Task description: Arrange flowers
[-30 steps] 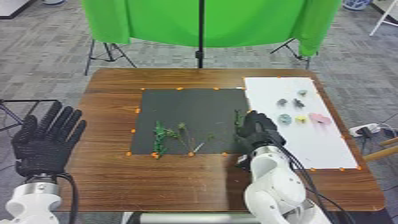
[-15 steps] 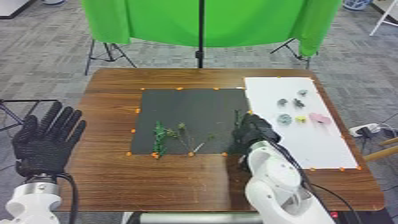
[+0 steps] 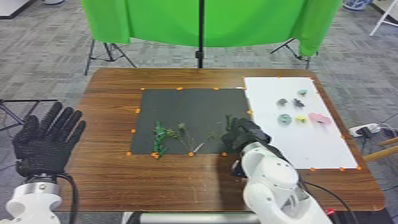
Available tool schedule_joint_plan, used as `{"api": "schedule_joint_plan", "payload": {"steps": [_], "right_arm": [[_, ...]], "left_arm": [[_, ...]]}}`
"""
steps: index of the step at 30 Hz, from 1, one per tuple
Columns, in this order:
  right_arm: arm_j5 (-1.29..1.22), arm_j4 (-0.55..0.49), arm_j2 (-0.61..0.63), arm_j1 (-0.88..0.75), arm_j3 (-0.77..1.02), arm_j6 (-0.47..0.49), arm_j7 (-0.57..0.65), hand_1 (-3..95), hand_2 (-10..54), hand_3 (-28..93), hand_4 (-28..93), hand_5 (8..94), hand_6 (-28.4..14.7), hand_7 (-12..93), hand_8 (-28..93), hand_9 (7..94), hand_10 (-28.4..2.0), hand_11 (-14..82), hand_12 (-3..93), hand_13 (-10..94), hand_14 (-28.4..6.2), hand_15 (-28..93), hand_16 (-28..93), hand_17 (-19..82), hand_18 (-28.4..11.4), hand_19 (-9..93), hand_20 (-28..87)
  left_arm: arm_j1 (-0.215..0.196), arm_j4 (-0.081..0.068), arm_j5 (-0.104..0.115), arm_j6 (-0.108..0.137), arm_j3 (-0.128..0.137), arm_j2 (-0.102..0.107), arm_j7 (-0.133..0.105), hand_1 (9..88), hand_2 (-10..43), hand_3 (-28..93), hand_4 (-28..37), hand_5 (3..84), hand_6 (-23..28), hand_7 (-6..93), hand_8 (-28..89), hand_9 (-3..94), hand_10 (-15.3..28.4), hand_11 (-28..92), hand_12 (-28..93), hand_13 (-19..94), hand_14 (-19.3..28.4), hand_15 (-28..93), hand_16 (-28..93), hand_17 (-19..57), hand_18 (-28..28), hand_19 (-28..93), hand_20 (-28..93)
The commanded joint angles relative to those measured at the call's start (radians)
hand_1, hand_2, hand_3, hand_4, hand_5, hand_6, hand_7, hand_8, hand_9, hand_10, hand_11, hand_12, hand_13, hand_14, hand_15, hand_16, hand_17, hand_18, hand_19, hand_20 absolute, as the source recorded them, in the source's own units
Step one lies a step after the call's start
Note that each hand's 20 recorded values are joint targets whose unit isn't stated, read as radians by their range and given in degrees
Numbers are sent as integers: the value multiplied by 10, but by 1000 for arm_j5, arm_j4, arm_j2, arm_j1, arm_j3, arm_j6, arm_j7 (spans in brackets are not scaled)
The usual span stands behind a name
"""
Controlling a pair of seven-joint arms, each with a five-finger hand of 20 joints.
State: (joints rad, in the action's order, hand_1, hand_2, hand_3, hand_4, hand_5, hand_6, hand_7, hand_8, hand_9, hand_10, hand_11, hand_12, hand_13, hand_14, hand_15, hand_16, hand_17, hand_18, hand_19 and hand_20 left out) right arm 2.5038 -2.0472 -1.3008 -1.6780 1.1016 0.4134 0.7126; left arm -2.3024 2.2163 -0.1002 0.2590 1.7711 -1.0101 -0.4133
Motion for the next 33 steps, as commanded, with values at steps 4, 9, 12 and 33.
{"api": "schedule_joint_plan", "payload": {"steps": [4, 9, 12, 33], "right_arm": [[-24, -14, -3, -43, -26, 33, -8, 355, 5, 810, -141, 757, -85, 93, -105, 590, -251, 165, 178, 514, -219, 661, 217, 334, -276, 932, 450], [-30, -20, -4, -46, -27, 26, -10, 352, 9, 808, -141, 762, -81, 97, -101, 592, -249, 164, 179, 519, -219, 660, 216, 335, -278, 932, 449], [-44, -30, -4, -56, -26, 10, -8, 343, 11, 804, -146, 750, -75, 104, -98, 592, -249, 163, 179, 520, -220, 660, 215, 336, -277, 932, 447], [-7, -55, 19, -75, -4, -146, -21, 322, 11, 798, -177, 772, -62, 132, -98, 578, -251, 149, 172, 525, -218, 654, 207, 337, -279, 932, 422]], "left_arm": [[-3, -4, 7, 13, -2, -1, 11, 227, 152, 780, -283, 451, 81, 107, -92, 396, 139, 176, 97, 327, 126, 209, -26, -45, 126, 312, 128], [2, -7, 8, 13, -6, -1, 12, 227, 153, 781, -283, 451, 81, 107, -91, 396, 139, 176, 97, 327, 126, 210, -26, -45, 126, 312, 128], [2, -6, 9, 14, -7, -2, 12, 227, 153, 780, -283, 451, 81, 108, -91, 396, 139, 177, 96, 326, 126, 210, -26, -46, 126, 313, 128], [-16, -2, 12, 2, 0, -9, 0, 242, 167, 804, -283, 453, 81, 108, -92, 396, 140, 175, 96, 326, 126, 211, -28, -45, 126, 314, 126]]}}
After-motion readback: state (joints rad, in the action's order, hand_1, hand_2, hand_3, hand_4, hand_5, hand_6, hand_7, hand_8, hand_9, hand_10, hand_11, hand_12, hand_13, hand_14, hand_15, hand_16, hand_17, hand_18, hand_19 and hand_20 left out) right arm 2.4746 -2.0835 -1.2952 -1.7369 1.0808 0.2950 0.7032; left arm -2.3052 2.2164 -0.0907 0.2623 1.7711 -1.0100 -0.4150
